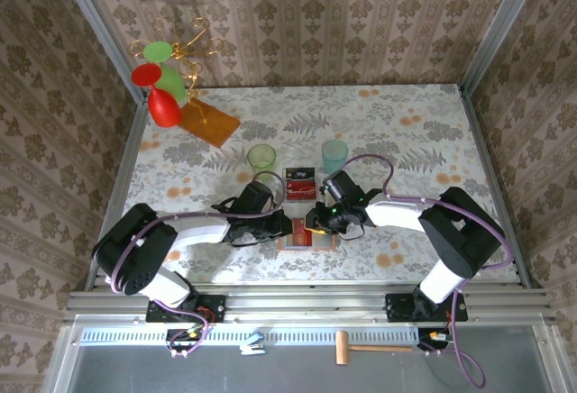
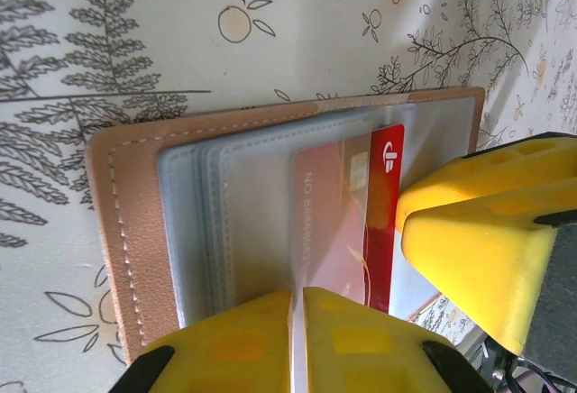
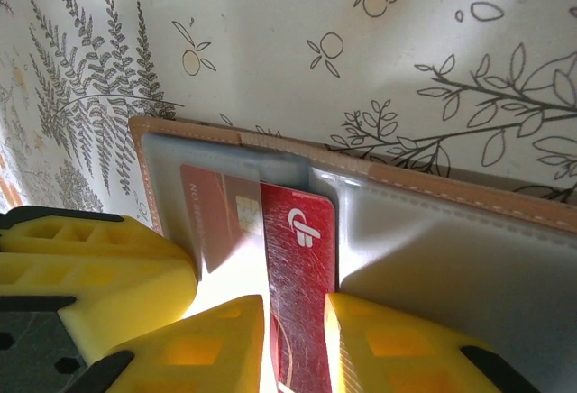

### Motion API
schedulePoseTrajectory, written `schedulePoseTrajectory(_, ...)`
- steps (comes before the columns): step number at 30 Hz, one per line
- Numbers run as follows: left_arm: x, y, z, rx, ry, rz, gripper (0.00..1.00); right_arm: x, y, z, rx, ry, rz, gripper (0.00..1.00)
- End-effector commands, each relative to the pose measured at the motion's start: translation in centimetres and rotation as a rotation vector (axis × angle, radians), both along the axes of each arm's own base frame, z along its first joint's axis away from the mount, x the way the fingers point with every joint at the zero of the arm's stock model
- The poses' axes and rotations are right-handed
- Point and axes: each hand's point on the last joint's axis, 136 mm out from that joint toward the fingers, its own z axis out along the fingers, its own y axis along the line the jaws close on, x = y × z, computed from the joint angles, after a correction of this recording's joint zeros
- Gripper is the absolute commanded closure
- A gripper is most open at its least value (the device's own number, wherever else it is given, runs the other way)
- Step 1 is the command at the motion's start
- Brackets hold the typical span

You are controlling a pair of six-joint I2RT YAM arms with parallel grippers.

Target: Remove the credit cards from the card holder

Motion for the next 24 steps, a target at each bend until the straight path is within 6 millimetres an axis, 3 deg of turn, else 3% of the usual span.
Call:
schedulePoseTrajectory(1, -0.6, 0.4, -0.9, 0.020, 0.017, -0.011, 0.88, -0.5, -0.5, -0.9, -0.011, 0.031, -0.012, 0.75)
schedulePoseTrajectory(15, -0.7, 0.7, -1.2, 0.030, 0.027, -0.010, 0.91, -0.1, -0.3, 1.1, 0.062, -0.015, -0.029, 0.76)
schedulePoseTrajectory(24, -0.7, 0.6, -1.2, 0.029, 0.030, -0.010, 0.92, -0.3, -1.1, -0.3, 0.048, 0.016, -0.049, 0.76)
